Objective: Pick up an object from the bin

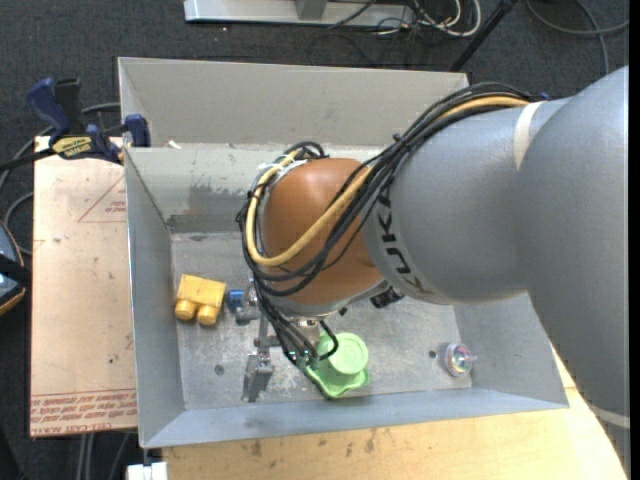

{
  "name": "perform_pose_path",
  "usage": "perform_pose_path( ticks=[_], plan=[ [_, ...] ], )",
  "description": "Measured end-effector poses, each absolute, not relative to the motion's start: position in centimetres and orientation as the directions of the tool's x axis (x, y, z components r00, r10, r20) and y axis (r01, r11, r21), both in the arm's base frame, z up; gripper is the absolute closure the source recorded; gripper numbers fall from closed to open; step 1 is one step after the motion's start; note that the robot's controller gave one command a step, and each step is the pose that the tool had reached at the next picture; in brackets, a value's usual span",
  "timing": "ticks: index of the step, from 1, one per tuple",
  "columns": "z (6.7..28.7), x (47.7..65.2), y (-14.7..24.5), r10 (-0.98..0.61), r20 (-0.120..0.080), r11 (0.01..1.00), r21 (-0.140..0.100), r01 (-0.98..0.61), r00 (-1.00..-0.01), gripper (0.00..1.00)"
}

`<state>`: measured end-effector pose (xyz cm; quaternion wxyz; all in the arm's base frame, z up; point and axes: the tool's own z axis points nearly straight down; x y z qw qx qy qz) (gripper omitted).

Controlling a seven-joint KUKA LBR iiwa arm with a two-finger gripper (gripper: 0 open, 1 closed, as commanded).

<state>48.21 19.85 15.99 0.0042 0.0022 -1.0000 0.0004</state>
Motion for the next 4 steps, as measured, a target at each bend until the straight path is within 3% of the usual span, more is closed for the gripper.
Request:
perform_pose_path(
  ticks=[1,2,3,4],
  plan=[
    [13.3,48.1,14.4,-0.095,0.003,0.995,-0.002,-0.095,-0.995,0.0],
    [7.3,49.6,8.1,-0.185,-0.014,0.983,0.004,-0.185,-0.983,0.0],
    [7.5,49.5,8.2,-0.189,-0.009,0.982,0.003,-0.189,-0.982,1.0],
    [20.3,48.8,8.4,-0.238,-0.009,0.971,0.0,-0.238,-0.971,1.0]
  ],
)
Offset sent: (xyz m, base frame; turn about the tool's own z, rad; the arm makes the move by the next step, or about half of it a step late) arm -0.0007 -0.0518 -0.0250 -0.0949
